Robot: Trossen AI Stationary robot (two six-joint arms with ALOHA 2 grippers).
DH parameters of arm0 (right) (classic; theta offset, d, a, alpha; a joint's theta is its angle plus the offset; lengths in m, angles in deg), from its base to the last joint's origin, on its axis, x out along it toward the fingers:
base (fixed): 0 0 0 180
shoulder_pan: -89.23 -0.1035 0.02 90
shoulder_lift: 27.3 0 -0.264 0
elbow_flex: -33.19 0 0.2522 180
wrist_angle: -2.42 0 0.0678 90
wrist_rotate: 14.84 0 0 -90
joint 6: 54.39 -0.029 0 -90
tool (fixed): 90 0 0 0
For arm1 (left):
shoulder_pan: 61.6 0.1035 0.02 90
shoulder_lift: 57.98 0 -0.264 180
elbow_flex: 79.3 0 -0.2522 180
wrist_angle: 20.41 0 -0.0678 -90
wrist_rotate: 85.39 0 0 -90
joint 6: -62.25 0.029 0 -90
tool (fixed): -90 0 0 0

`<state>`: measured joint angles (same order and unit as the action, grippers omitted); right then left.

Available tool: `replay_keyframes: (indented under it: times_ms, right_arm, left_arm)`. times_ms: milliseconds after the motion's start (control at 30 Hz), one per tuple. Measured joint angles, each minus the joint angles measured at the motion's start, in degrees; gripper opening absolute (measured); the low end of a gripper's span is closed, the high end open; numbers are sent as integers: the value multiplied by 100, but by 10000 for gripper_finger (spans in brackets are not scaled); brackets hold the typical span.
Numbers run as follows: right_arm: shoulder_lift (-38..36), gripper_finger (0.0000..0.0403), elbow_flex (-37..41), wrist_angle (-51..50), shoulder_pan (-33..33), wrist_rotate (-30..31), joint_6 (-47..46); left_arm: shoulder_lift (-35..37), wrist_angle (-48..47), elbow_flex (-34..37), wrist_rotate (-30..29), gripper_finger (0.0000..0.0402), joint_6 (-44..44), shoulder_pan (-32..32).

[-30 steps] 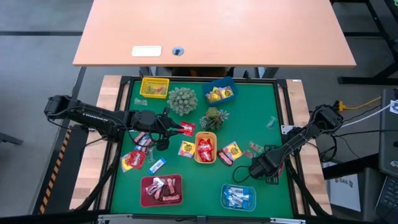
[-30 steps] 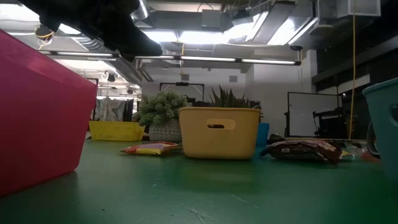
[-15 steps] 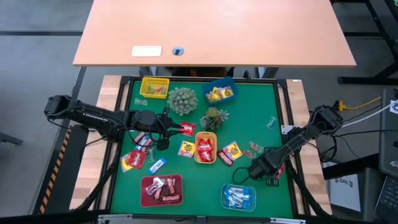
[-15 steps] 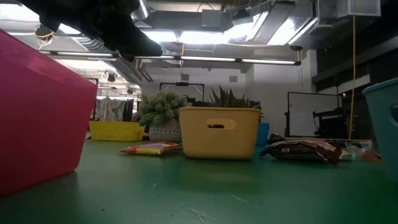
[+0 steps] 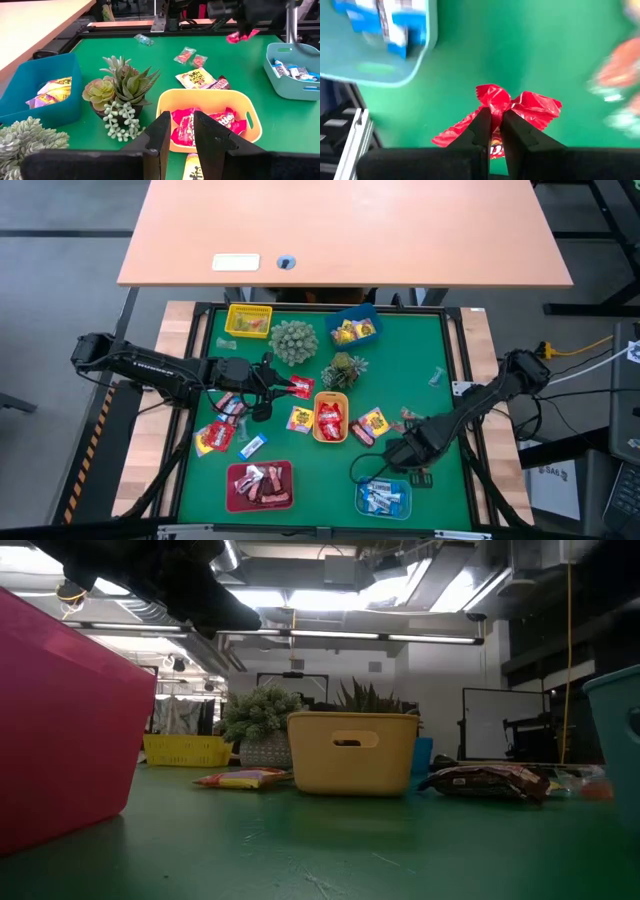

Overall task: Sort candy
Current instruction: Put the red candy into the light orange bin

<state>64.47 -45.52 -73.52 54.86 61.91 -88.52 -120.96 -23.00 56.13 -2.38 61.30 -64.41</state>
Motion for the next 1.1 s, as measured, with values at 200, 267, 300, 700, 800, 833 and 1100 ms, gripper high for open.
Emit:
replay_keyframes:
  times_ms: [200,267,300,700,800,833,1100]
  right_arm:
    - [-7,27,-1002,-339,396,1352,844]
    - [-12,27,-1201,8,534,1908,1346]
    - [-13,27,-1247,293,608,2130,1613]
    - [142,28,-1247,2984,1630,2402,4101]
    - [230,28,-1246,2988,1876,2360,4157]
    - [249,28,-1242,2926,1940,2318,4163]
    - [426,43,-1244,3081,2226,1761,4212]
  left_arm:
    - [0,0,0,0,73,2,-1]
    - [0,0,0,0,73,0,-1]
    - [0,0,0,0,73,-2,-1]
    - [-2,0,2,-253,119,-308,1]
    - [-2,-34,2,-258,132,-307,1]
    - [-2,-35,2,-258,134,-309,0]
    - [-2,-144,2,-260,134,-315,-1]
